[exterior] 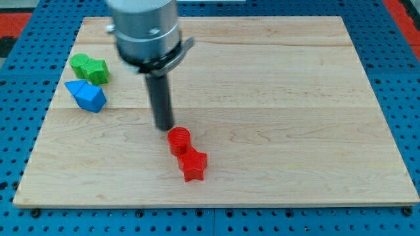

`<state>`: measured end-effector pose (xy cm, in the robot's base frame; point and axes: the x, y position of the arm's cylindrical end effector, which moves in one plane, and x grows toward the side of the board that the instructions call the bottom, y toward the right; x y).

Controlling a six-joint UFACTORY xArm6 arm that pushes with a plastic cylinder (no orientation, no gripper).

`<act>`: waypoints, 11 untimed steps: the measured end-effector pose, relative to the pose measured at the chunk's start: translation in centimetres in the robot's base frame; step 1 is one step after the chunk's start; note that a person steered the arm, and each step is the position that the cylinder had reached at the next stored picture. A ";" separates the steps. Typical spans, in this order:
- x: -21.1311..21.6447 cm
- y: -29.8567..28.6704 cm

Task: Push the green star towards the center of the board

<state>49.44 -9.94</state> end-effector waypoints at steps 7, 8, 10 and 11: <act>-12.3 -13.1; -12.2 -6.8; -11.1 1.4; -9.6 0.4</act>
